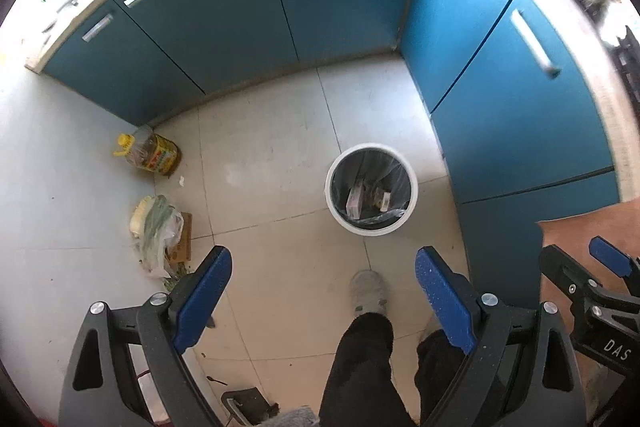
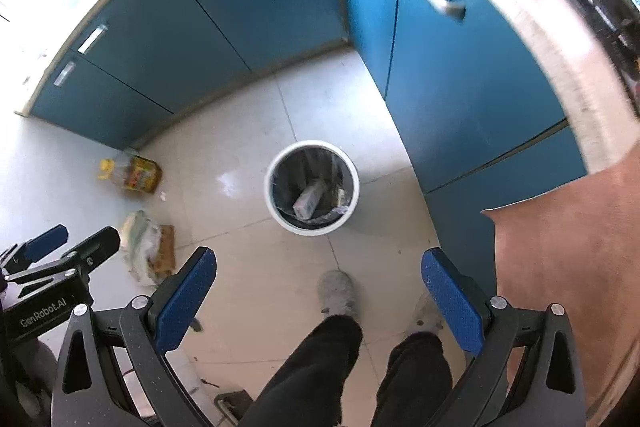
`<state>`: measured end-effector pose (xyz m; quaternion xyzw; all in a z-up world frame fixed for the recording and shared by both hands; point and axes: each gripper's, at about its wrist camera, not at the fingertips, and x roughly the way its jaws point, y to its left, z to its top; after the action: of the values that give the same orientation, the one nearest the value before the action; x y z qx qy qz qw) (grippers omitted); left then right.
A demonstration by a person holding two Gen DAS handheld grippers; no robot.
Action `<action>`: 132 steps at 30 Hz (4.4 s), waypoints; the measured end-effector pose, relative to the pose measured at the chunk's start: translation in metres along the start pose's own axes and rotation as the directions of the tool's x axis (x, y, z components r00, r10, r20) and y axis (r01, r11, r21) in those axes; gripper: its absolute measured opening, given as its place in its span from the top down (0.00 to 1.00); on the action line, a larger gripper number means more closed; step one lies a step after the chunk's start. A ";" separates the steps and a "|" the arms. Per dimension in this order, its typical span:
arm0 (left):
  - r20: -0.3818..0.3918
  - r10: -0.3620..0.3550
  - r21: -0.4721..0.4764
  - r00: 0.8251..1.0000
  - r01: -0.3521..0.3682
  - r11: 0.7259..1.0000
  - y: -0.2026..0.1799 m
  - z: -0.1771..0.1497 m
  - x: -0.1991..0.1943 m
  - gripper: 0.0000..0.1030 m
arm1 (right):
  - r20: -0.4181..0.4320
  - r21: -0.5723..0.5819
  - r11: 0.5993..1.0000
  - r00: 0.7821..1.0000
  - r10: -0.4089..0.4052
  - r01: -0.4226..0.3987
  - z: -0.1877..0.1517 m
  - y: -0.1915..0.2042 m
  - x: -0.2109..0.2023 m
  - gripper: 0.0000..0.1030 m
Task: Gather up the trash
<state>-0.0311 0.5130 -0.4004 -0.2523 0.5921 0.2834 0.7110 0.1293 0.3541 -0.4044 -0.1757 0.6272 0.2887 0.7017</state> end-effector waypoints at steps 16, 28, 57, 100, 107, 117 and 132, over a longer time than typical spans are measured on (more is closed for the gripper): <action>0.108 -0.129 0.195 0.986 0.106 0.975 -0.208 0.026 -0.143 0.09 | 0.251 0.286 0.955 0.968 0.007 -0.081 -0.021 -0.203 -0.213 0.00; -0.246 -0.216 0.441 0.945 0.307 0.844 -0.485 -0.024 -0.088 0.10 | 0.099 0.747 0.656 0.959 -0.267 0.105 -0.126 -0.539 -0.241 0.00; -0.127 -0.160 0.524 0.979 0.203 0.827 -0.515 -0.038 -0.095 1.00 | 0.244 0.774 0.626 0.956 -0.162 -0.092 -0.182 -0.574 -0.206 0.97; 0.011 -0.268 0.767 0.963 0.164 0.620 -0.564 -0.101 -0.091 1.00 | 0.258 0.836 0.542 0.934 -0.247 -0.087 -0.229 -0.590 -0.248 0.97; -0.009 -0.332 0.677 0.943 0.250 0.692 -0.506 -0.042 -0.140 1.00 | 0.325 0.748 0.653 0.924 -0.200 -0.122 -0.176 -0.538 -0.268 0.97; -0.165 -0.193 0.688 0.967 0.253 0.680 -0.535 -0.065 -0.075 0.95 | 0.171 0.831 0.554 0.971 -0.165 -0.052 -0.206 -0.556 -0.202 0.97; -0.246 -0.201 0.730 0.948 0.317 0.605 -0.597 -0.082 -0.061 0.06 | 0.201 0.862 0.501 0.959 -0.200 -0.076 -0.250 -0.587 -0.220 0.97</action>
<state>0.3217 0.0243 -0.3406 -0.0324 0.6605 -0.1160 0.7411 0.2912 -0.2919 -0.2941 0.2167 0.5766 -0.0670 0.7849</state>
